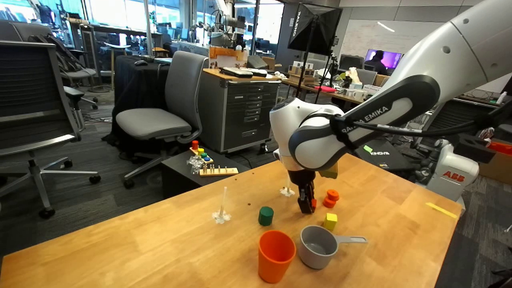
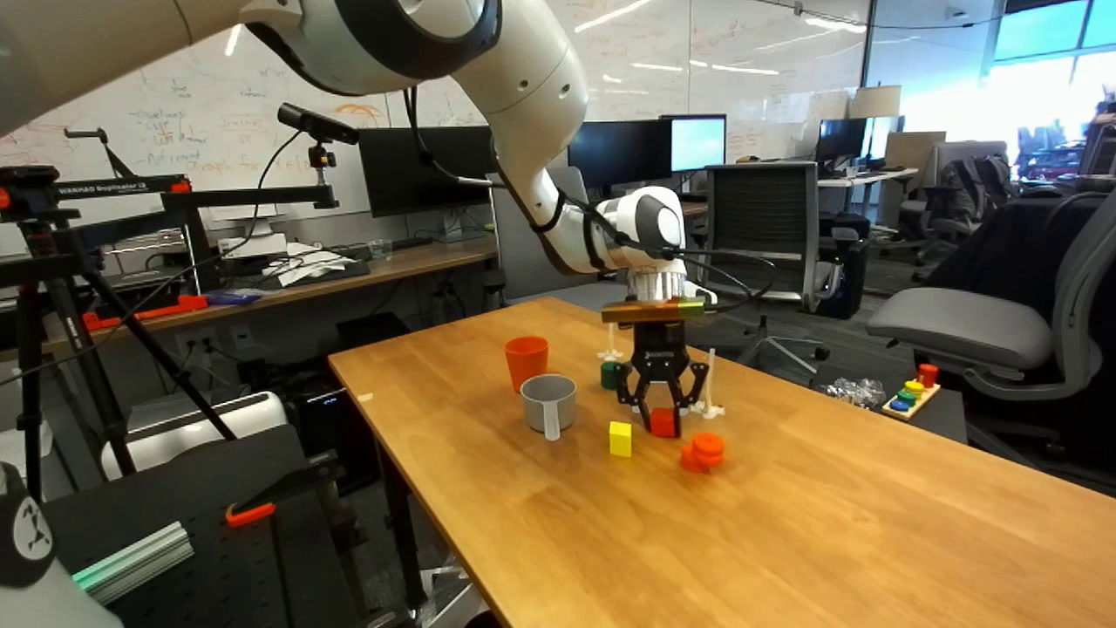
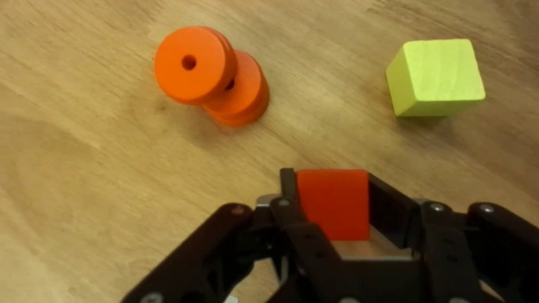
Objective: Put the orange, green and yellow building blocks in the grey pot
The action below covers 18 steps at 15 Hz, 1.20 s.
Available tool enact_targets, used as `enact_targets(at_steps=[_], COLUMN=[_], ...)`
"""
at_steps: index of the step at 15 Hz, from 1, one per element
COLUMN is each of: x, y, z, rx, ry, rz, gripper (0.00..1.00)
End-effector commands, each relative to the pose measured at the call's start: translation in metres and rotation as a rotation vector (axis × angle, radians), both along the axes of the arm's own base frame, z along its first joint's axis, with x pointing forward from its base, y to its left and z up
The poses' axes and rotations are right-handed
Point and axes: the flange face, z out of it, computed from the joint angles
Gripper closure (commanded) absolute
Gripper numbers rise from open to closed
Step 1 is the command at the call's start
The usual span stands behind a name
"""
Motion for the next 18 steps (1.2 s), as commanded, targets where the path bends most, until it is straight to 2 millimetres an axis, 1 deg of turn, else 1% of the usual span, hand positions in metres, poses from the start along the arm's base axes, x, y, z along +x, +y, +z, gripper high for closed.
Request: enact_targets(at_steps=[1,3,5,8,11,13,16,18], x=[-0.008,-0.012,-0.018,-0.03,-0.041,-0.047,-0.058,-0.066], y=[0.001,0.01,0.029,0.067,0.103,0.121,0.139,0.147], z=[0.006,0.008,0.013,0.023,0.045,0.063,0.088,0.099], rx=[0.001,0.012,0.014,0.013,0.01,-0.003,-0.008,-0.002], ry=[-0.025,-0.018,-0.012,-0.014,-0.039,-0.062,-0.096,-0.105], rz=[0.003,0.015,0.04,0.088,0.124,0.135,0.14,0.136], gripper=[0.84,0.84,0.84,0.84,0.84,0.84,0.84,0.84])
